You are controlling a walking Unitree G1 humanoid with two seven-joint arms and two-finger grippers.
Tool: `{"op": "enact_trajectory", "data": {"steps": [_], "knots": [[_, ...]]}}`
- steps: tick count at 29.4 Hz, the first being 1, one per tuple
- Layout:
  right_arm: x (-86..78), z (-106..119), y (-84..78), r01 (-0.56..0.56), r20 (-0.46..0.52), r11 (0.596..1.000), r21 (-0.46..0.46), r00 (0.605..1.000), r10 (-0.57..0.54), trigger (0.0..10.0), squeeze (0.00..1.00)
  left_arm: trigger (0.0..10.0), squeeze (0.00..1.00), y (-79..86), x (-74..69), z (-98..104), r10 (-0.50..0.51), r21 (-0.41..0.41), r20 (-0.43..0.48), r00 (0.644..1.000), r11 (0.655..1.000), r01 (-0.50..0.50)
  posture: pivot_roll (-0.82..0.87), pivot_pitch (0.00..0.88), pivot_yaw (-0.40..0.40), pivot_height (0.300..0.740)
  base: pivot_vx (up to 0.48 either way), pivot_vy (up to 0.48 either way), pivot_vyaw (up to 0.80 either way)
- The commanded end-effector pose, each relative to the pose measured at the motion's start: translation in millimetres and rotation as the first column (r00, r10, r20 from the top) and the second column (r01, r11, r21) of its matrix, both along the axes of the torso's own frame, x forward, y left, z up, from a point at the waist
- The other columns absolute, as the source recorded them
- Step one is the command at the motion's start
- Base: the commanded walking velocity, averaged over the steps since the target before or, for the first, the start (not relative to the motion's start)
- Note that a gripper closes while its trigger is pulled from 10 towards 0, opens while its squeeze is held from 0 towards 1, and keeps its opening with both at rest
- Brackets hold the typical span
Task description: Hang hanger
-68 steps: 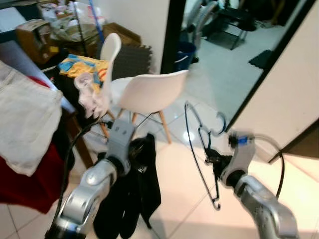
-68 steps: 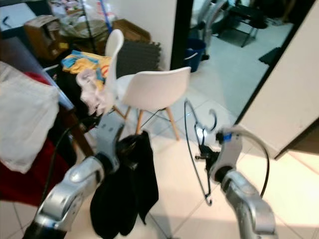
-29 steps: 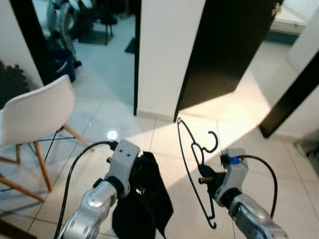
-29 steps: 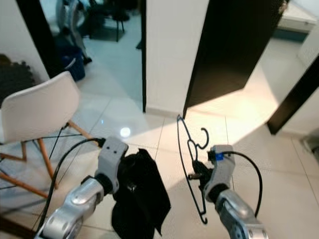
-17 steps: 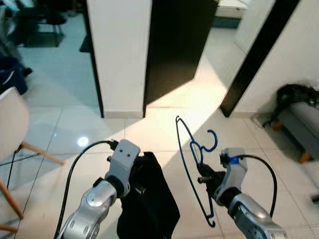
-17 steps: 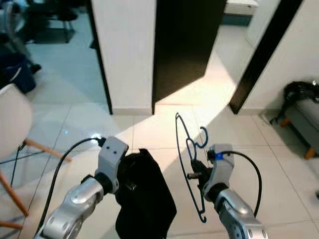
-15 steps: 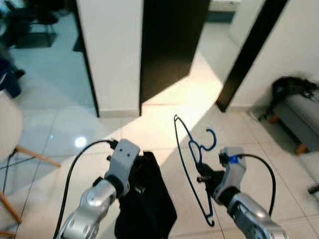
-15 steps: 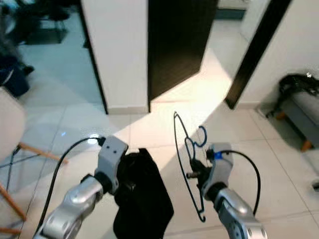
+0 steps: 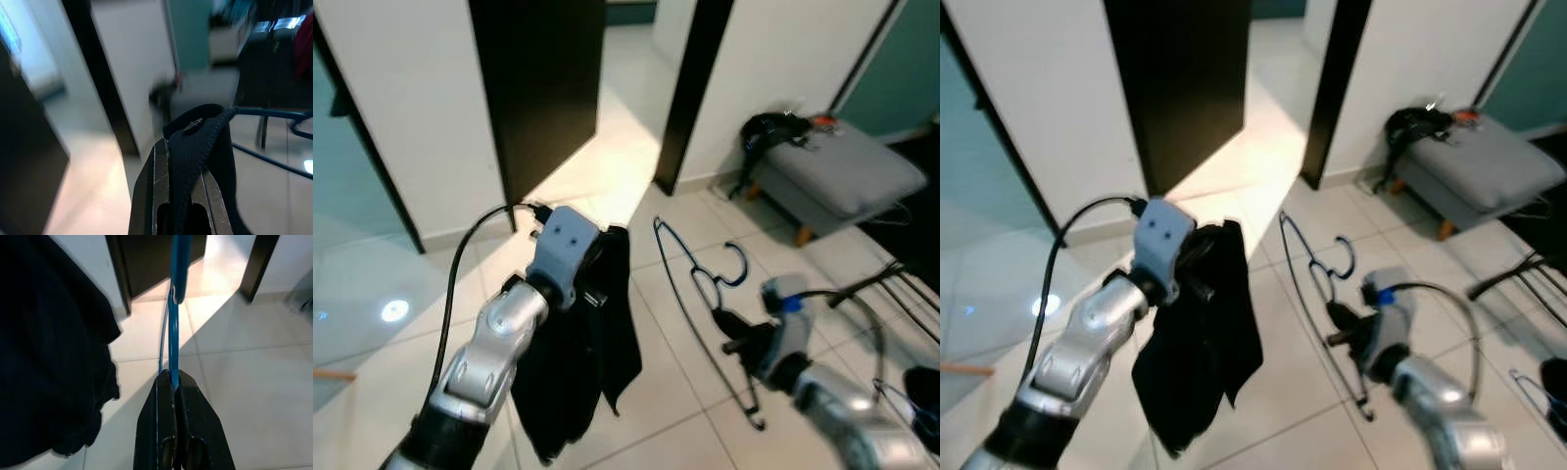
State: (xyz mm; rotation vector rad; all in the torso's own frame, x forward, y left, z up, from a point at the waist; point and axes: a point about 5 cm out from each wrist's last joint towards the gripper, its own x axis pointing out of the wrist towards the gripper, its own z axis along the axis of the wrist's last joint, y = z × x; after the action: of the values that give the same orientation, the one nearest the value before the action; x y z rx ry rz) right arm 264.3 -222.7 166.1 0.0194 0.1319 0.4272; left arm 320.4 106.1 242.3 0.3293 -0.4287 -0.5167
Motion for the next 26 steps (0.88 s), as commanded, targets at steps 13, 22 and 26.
{"op": "enact_trajectory", "data": {"steps": [13,22,26], "knots": [[-41.3,75,-39.1,-0.298,0.2,0.953,0.054,0.938,0.282,10.0,0.0,10.0,0.0,17.9,16.4,55,-0.04,0.076,0.191,0.981,0.997,0.026,0.06,0.101,-0.052,0.74,0.0,0.0,-0.73],[-65.7,77,-24.6,-0.479,0.112,0.878,0.015,0.873,0.475,10.0,0.0,10.0,0.0,7.7,20.5,56,-0.054,0.051,0.192,0.98,0.998,0.045,0.05,0.098,-0.048,0.74,0.0,0.0,0.0],[-66.9,79,-20.2,-0.506,0.112,0.862,0.03,0.858,0.501,10.0,0.0,10.0,0.0,4.1,20.2,57,-0.066,0.04,0.19,0.98,0.997,0.059,0.05,0.1,-0.051,0.74,0.0,0.0,0.0]]}}
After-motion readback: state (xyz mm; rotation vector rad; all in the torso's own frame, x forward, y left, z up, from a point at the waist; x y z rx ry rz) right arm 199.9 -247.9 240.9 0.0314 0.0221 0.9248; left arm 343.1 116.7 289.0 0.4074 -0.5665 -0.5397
